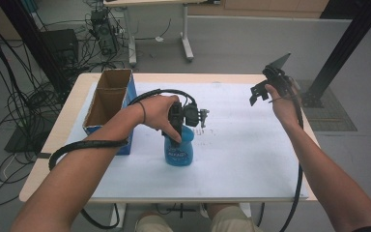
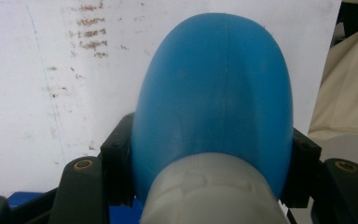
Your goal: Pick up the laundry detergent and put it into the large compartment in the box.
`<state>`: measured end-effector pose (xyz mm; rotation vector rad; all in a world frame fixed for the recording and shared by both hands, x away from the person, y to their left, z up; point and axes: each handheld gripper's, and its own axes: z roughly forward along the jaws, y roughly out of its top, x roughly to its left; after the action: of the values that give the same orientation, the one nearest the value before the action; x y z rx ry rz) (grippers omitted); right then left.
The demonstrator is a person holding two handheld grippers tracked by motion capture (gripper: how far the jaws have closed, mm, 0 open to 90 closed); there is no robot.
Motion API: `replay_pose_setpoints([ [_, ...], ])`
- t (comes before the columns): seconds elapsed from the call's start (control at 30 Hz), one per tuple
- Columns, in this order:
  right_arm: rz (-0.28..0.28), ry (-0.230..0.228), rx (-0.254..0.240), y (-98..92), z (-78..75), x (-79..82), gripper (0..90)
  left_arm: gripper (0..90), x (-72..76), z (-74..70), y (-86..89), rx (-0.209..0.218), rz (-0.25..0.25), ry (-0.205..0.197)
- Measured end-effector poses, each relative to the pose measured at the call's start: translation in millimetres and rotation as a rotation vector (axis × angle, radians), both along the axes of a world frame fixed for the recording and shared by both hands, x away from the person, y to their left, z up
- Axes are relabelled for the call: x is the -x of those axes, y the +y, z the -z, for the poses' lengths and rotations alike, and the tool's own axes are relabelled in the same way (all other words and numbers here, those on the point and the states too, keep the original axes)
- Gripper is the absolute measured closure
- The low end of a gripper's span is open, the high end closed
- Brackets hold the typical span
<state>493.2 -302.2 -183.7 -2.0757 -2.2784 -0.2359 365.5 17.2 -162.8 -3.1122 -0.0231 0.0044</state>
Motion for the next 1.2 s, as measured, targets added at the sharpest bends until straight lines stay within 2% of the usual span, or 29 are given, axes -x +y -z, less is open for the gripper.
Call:
replay_pose_setpoints([
  [0.17,0.004,0.000,0.000,-0.2,-0.2,0.3,5.8,37.3,-0.6,-0.6,-2.6,-0.013,0.001,0.004],
  [0.37,0.002,0.001,0.001,-1.0,0.0,0.2,5.8,37.4,0.0,-2.6,-1.5,-0.004,-0.011,0.004],
  [0.43,0.001,0.002,0.003,-1.0,0.2,0.1,5.8,37.4,-1.4,-14.4,0.4,0.008,-0.028,0.013],
  [0.47,0.001,0.002,0.003,-1.0,0.2,0.1,5.8,37.4,-1.4,-14.4,0.4,0.008,-0.028,0.013],
  [0.53,-0.001,0.001,0.000,-1.3,0.1,0.4,5.8,37.4,-0.7,-27.5,3.7,0.024,-0.044,0.008],
  [0.6,-0.004,0.003,-0.002,-1.2,0.4,0.1,5.8,37.5,1.5,-52.0,8.0,0.039,-0.068,-0.007],
  [0.63,-0.004,0.003,-0.002,-1.2,0.4,0.1,5.8,37.4,1.5,-52.0,8.0,0.039,-0.068,-0.007],
  [0.7,-0.007,0.004,-0.002,-0.1,0.1,0.2,5.8,37.5,1.6,-79.0,11.6,0.042,-0.108,-0.022],
  [0.77,-0.010,0.004,-0.001,1.4,-0.2,0.5,5.8,37.4,0.2,-97.1,13.5,0.038,-0.136,-0.031],
  [0.8,-0.010,0.004,-0.001,1.4,-0.2,0.5,5.8,37.4,0.2,-97.1,13.5,0.038,-0.136,-0.031],
  [0.83,-0.013,0.005,-0.003,1.6,-0.3,0.7,5.8,37.4,0.1,-105.4,14.6,0.036,-0.151,-0.038],
  [0.87,-0.017,0.003,-0.003,2.2,-0.8,1.4,5.8,37.4,-0.3,-121.3,15.7,0.024,-0.186,-0.053],
  [0.9,-0.020,0.004,-0.004,2.2,-1.2,1.6,5.8,37.4,-1.5,-127.1,15.3,0.013,-0.201,-0.054],
  [0.97,-0.022,0.004,-0.003,1.9,-1.8,1.7,5.8,37.4,-5.9,-143.1,16.8,-0.011,-0.263,-0.053],
  [1.0,-0.022,0.004,-0.003,1.9,-1.8,1.7,5.8,37.4,-5.9,-143.1,16.8,-0.011,-0.263,-0.053],
  [1.13,-0.023,0.005,-0.006,0.9,-4.3,1.5,5.8,37.4,-15.2,-173.2,28.8,-0.020,-0.404,-0.062],
  [1.17,-0.026,0.003,-0.005,1.0,-5.0,1.9,5.8,37.4,-17.8,-189.4,36.9,-0.018,-0.481,-0.083],
  [1.2,-0.026,0.002,-0.005,1.3,-5.9,2.0,5.8,37.4,-17.8,-189.4,36.9,-0.018,-0.481,-0.083],
])
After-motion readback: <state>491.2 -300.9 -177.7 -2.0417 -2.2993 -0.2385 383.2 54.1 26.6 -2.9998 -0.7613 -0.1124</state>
